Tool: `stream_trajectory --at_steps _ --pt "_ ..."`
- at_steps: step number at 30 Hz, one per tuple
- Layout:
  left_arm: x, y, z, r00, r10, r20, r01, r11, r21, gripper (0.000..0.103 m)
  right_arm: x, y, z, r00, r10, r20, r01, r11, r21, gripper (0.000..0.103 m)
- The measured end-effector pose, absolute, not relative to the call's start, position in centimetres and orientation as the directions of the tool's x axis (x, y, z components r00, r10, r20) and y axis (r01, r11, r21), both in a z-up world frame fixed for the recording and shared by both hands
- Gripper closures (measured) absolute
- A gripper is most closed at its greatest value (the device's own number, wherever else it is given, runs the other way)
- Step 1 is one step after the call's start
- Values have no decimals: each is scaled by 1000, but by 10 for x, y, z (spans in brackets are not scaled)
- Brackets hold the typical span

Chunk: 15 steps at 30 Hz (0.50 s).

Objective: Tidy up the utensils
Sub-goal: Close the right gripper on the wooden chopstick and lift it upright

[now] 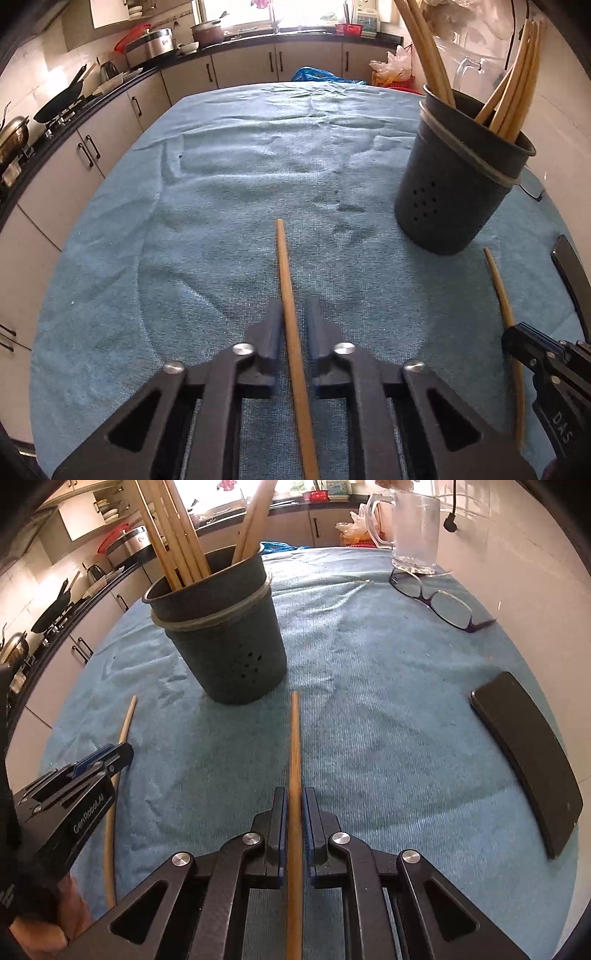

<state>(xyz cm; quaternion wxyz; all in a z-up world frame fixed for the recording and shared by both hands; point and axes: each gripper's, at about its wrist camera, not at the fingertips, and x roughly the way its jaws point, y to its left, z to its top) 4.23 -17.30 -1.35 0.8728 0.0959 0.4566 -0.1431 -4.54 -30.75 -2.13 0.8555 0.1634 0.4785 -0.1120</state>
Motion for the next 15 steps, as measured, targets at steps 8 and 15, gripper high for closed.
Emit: stream_trajectory --at_steps 8,15 --pt "34 -165 -3 535 -226 -814 362 932 -21 97 -55 -309 -14 561 -1 -828 353 905 238 95" --pt "18 -147 29 589 -268 -763 359 932 -50 97 -72 -298 17 642 -20 -766 328 910 252 95"
